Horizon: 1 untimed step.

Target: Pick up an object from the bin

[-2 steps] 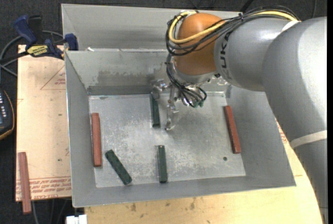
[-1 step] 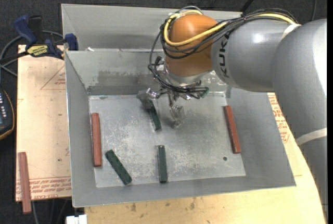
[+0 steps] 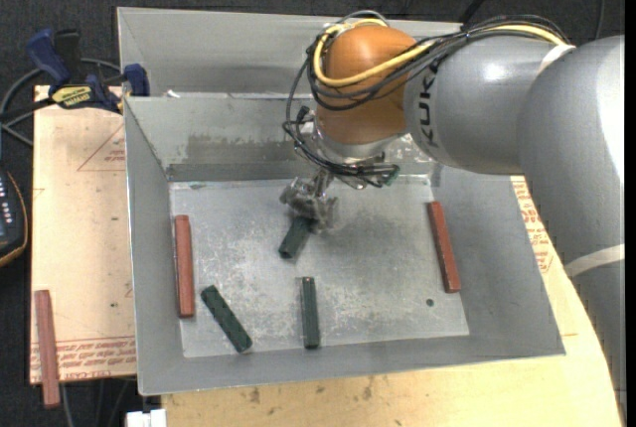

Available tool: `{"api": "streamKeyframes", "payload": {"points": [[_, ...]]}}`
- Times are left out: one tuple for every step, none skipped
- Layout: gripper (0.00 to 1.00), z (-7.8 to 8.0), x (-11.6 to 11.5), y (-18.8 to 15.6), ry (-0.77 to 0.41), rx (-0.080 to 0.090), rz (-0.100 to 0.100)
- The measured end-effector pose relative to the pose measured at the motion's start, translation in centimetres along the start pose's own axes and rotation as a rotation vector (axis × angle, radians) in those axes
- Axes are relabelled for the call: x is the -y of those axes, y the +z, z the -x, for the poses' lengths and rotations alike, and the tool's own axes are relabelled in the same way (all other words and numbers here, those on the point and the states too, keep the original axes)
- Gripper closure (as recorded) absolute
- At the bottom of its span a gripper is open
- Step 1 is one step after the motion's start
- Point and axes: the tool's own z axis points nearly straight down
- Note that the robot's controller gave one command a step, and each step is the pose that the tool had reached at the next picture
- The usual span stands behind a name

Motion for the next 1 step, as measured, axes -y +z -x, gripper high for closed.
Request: {"api": "streamKeyframes", "payload": {"points": [[1.00, 0.44, -1.78, -15.58, -0.076, 0.003, -0.004]]}}
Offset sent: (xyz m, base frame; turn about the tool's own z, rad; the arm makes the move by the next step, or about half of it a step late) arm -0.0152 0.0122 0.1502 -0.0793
